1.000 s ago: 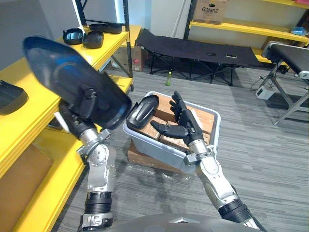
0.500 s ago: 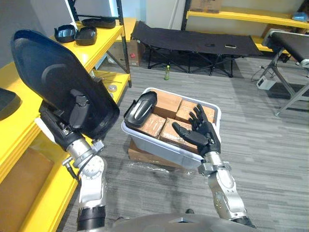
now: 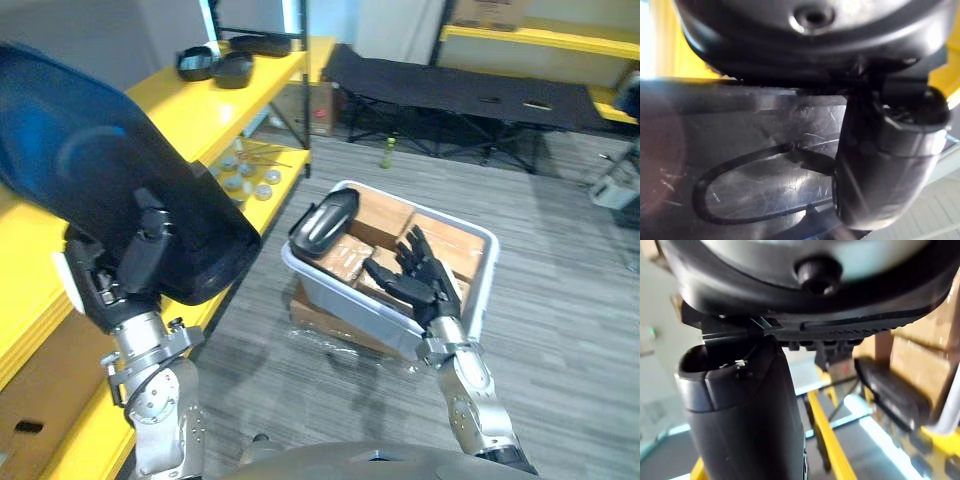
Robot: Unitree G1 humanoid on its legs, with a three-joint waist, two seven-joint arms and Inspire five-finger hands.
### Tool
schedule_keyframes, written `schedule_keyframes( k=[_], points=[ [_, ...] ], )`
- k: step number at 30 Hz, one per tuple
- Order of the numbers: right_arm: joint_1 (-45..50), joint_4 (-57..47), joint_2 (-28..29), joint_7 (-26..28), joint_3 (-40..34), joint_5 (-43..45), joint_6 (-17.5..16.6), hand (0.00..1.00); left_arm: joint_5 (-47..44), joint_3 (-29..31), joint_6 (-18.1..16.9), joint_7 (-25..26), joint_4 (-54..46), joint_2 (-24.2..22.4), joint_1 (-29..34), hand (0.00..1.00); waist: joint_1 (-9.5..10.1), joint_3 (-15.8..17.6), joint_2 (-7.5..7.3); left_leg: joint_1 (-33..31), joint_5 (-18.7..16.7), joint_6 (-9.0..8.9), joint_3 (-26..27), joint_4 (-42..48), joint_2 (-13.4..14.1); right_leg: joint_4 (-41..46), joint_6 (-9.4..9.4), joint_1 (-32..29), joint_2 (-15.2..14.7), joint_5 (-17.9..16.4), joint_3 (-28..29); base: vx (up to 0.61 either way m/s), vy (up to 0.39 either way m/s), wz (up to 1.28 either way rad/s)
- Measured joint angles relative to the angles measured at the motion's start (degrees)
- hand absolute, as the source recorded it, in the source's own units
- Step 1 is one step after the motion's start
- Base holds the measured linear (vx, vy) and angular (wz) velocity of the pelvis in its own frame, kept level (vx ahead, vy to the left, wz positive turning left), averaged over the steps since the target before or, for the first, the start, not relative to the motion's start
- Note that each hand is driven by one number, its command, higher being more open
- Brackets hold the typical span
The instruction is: Walk over and take three plastic housings, then place them on the shelf
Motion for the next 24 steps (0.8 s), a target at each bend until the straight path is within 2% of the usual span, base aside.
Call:
schedule_keyframes(
  k=[2,5,8,11,13,15,16,17,18,20,21,23,24],
  points=[
    [-2.1,0.3,0.0,2.0,4.3,-0.4,0.0,1.0,0.0,2.7,-0.3,-0.8,-2.2,-0.1,2.0,0.0,1.7,0.1,0.1,-0.4,0.3,-0.06,-2.4,0.0,-0.3,0.0,0.21,1.4,0.0,-0.6,-2.4,-0.01,-0.01,0.69],
    [-6.3,2.8,0.0,4.0,10.3,-2.2,0.0,1.0,-1.1,6.1,-1.3,-3.2,-3.0,-0.6,5.2,0.0,5.59,0.1,-0.08,-2.1,1.2,-0.07,-7.4,-0.2,-1.2,0.0,0.64,3.1,0.0,-1.7,-7.3,-0.01,-0.024,0.78],
    [-9.3,4.8,0.4,4.5,12.9,-2.3,0.0,1.0,-3.8,9.2,-1.4,-5.5,-3.1,-2.4,8.4,0.0,8.79,0.3,-0.59,-2.9,1.7,-0.11,-10.4,-0.3,-1.9,0.0,1.06,4.5,-0.1,-2.4,-10.1,0.0,-0.019,0.6],
    [-10.4,4.8,0.5,4.3,13.6,-2.3,-0.4,1.0,-7.5,10.4,-1.4,-7.3,-3.1,-2.6,11.3,0.0,10.18,0.7,-1.14,-2.9,1.5,-0.21,-11.3,0.2,-2.0,1.5,0.99,4.8,-0.2,-3.5,-10.7,0.02,-0.009,0.15],
    [-10.8,4.8,0.4,3.8,13.7,-2.3,-0.4,1.0,-7.9,10.3,-1.4,-8.3,-3.1,-3.0,12.1,0.0,10.17,1.2,-1.16,-3.1,1.3,-0.14,-11.4,1.0,-2.0,2.1,0.94,5.1,-0.3,-4.0,-11.1,0.0,-0.008,0.11],
    [-10.9,4.5,0.4,2.5,13.8,-2.1,-0.4,1.0,-8.8,8.9,-1.4,-10.3,-3.1,-3.3,11.8,0.0,9.37,1.3,-1.4,-5.1,0.9,0.84,-11.2,2.2,-2.0,2.5,0.57,5.9,-0.2,-5.0,-13.7,-0.02,-0.019,0.38],
    [-10.9,4.4,0.4,2.2,13.7,-2.1,-0.4,1.0,-8.9,8.5,-1.4,-10.9,-3.1,-3.2,11.4,0.0,8.67,1.3,-1.46,-6.0,0.9,2.25,-10.2,2.3,-1.9,2.5,0.61,6.0,-0.2,-5.2,-14.8,-0.05,-0.022,0.94],
    [-10.8,4.3,0.3,1.7,13.1,-2.1,-0.5,1.0,-9.0,7.2,-1.3,-12.3,-3.1,-2.9,10.2,0.0,6.99,1.4,-1.41,-8.5,1.7,4.95,-6.3,2.7,-1.3,2.8,0.84,6.2,-0.4,-5.5,-17.9,-0.03,0.008,1.32],
    [-10.9,4.3,-0.3,1.0,12.1,-2.2,-0.5,1.0,-9.0,5.9,-1.3,-14.1,-3.1,-2.7,8.5,0.0,6.6,1.7,-1.18,-9.6,3.6,5.63,-3.3,2.4,-0.8,3.6,1.13,6.6,-0.7,-5.9,-20.5,-0.02,0.036,1.34],
    [-10.9,4.3,-0.4,-0.1,11.3,-2.3,-0.5,1.0,-9.2,4.7,-1.4,-16.1,-3.1,-2.2,6.6,0.0,7.29,2.7,-0.4,-9.5,6.2,4.66,-3.0,0.2,-1.3,3.8,1.48,7.1,-1.1,-6.1,-22.4,-0.01,0.081,0.78],
    [-10.9,4.3,0.0,-0.4,10.9,-2.3,-0.7,1.0,-9.6,4.5,-1.5,-17.1,-3.1,-2.0,6.1,0.0,8.34,3.2,0.17,-9.4,7.3,4.79,-3.2,-1.3,-2.0,4.6,1.84,7.0,-1.8,-6.4,-22.6,0.01,0.116,0.54],
    [-10.8,4.3,0.4,-0.6,10.9,-2.4,-1.4,1.0,-10.1,4.1,-1.5,-18.0,-3.0,-1.7,5.3,0.0,8.26,4.0,0.7,-9.6,8.6,4.87,-4.9,-2.4,-3.2,7.5,1.16,6.6,-3.1,-8.3,-21.5,0.03,0.098,0.63],
    [-10.8,4.3,0.5,-0.7,10.8,-2.3,-1.9,1.0,-11.5,2.8,-1.6,-19.5,-3.0,-1.1,4.7,0.0,7.5,4.0,0.63,-10.1,9.7,4.4,-7.0,-3.2,-4.1,10.4,-0.12,5.9,-3.7,-10.2,-17.9,0.02,0.062,0.9]
  ],
)
